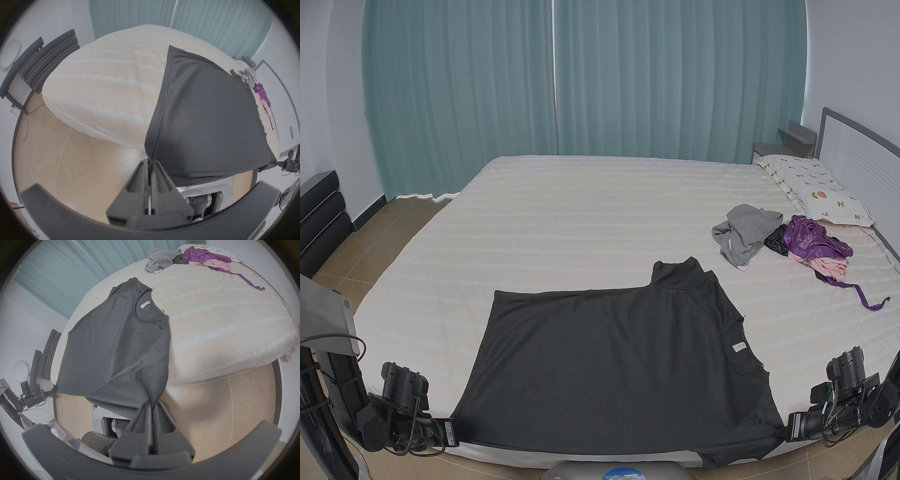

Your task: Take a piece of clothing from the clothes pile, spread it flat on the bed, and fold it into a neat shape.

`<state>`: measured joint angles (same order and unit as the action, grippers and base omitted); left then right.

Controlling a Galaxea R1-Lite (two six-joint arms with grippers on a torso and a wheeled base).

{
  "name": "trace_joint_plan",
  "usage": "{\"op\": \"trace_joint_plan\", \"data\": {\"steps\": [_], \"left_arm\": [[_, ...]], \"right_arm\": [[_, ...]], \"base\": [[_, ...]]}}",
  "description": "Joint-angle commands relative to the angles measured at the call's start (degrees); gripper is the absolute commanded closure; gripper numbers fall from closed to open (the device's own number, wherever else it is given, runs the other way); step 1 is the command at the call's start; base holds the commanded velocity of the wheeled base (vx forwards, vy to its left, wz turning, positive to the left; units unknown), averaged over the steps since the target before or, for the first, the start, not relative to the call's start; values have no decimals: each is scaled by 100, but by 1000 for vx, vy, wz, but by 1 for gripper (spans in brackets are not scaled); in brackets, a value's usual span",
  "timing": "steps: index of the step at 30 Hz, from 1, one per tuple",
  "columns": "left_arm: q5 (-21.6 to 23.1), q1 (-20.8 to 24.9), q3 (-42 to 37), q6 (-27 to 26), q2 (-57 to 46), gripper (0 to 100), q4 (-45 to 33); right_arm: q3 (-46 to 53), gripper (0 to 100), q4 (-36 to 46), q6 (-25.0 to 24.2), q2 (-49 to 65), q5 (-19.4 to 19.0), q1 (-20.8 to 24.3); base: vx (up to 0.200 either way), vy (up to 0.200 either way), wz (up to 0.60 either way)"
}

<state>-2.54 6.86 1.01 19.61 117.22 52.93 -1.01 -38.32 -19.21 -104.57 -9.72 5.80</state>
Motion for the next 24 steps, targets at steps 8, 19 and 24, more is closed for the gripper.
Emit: {"op": "trace_joint_plan", "data": {"steps": [8, 19, 24], "left_arm": [[-10, -1, -101, -274, -596, 100, -565], [-19, -1, -101, -705, -1237, 100, -1426], [-54, -1, -101, -907, -1439, 100, -1821]], "right_arm": [[101, 100, 465, 14, 490, 31, -9], [101, 100, 1177, 14, 1343, 181, 105], [101, 100, 1529, 58, 1589, 172, 211]], "base": [[0, 0, 0], [0, 0, 0], [0, 0, 0]]}}
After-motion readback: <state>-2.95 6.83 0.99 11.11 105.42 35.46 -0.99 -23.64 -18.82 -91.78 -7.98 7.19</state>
